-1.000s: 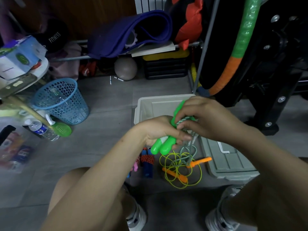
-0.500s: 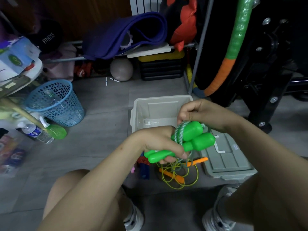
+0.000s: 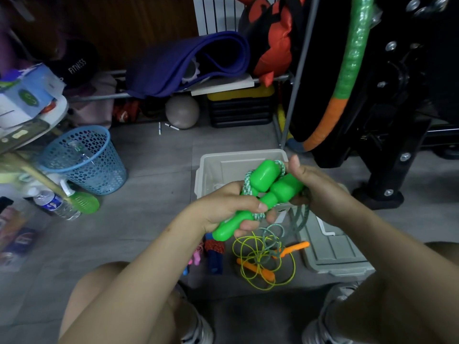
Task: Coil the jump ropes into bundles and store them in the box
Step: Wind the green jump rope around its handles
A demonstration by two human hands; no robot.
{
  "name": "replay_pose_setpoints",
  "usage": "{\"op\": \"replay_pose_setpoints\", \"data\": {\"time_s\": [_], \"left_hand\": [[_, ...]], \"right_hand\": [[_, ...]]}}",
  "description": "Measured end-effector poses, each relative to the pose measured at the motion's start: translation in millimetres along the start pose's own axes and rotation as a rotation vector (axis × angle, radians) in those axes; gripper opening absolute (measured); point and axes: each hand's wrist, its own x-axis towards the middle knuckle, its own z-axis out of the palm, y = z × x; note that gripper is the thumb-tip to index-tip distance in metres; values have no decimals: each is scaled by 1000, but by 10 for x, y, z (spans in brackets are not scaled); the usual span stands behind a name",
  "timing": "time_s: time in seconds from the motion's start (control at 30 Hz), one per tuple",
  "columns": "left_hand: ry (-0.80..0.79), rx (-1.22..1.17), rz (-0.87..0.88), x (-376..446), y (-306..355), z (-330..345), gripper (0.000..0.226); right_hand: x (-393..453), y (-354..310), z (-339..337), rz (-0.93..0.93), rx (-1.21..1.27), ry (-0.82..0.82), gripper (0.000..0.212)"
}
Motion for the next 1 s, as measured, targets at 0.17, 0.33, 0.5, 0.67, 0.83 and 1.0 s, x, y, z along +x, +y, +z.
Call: {"op": "replay_pose_setpoints", "data": {"time_s": [0.17, 0.33, 0.5, 0.67, 0.83, 1.0], "left_hand": [[220, -98, 96, 40, 41, -5, 32], [308, 14, 164, 100, 92, -17, 32], [361, 149, 85, 84, 87, -37, 12], [425, 204, 87, 92, 88, -107, 18], [415, 471, -12, 143, 43, -76, 19], [268, 751, -83, 185, 48, 130, 19]], "right_hand": [[-10, 102, 15, -23, 134, -95, 48], [-8, 144, 150, 3, 32, 108, 29], [-12, 21, 74, 68, -285, 182, 36], [-52, -79, -30, -133, -837, 187, 28], [-83, -164, -3, -317, -976, 141, 36], [7, -138, 61, -443, -1168, 55, 52]]}}
